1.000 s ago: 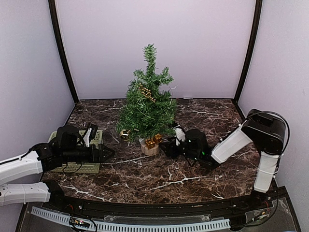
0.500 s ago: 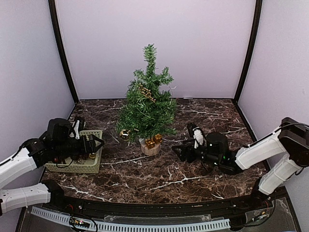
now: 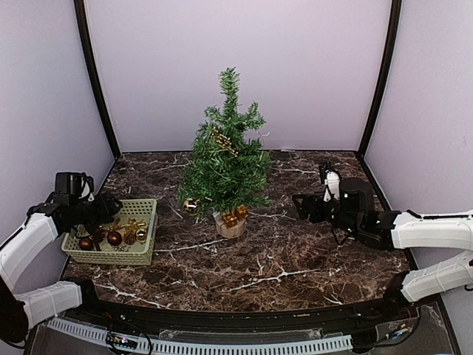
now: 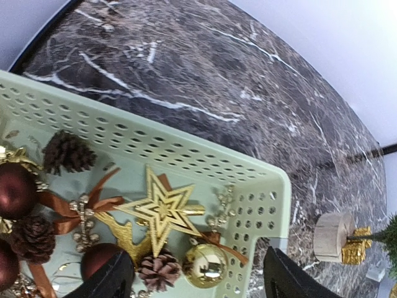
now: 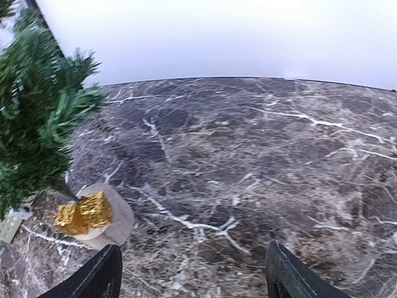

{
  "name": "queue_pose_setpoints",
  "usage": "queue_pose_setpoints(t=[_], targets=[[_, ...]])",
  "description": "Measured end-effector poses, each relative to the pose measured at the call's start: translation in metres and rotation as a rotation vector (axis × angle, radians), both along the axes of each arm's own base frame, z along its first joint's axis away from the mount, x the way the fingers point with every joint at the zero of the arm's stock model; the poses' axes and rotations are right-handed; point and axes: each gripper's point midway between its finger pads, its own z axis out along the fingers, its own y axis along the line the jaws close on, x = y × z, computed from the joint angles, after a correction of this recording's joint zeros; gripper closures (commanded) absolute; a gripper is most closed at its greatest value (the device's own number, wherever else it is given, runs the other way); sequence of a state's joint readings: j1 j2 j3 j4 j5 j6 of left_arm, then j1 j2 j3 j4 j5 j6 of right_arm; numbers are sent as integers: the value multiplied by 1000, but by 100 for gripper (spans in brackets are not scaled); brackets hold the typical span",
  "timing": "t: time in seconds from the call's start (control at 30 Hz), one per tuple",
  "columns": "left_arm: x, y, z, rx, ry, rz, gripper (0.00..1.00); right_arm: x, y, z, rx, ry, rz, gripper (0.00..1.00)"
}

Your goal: Decorate the small christmas tree

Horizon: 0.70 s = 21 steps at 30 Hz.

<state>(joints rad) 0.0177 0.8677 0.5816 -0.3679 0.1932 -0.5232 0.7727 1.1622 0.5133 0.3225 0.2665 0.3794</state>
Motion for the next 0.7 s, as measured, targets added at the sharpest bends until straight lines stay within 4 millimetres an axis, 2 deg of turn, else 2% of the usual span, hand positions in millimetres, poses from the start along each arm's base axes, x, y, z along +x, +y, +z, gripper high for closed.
queue_pose_setpoints(t=[0.23, 0.4, 0.5, 0.6, 0.7], targets=[[-5, 41, -21, 4, 43, 184, 28, 8, -22, -4, -26, 20, -67, 19], [-10, 63, -17, 20, 19, 300, 31, 12, -28, -8, -34, 31, -83, 19], [-11, 72, -15, 30, 13, 345, 34, 14, -30, -12, -39, 40, -86, 19], [-15, 79, -21, 48, 36, 384, 38, 16, -33, -14, -42, 46, -91, 20], [-18, 83, -30, 56, 67, 406, 45, 18, -35, -14, -39, 49, -95, 20]])
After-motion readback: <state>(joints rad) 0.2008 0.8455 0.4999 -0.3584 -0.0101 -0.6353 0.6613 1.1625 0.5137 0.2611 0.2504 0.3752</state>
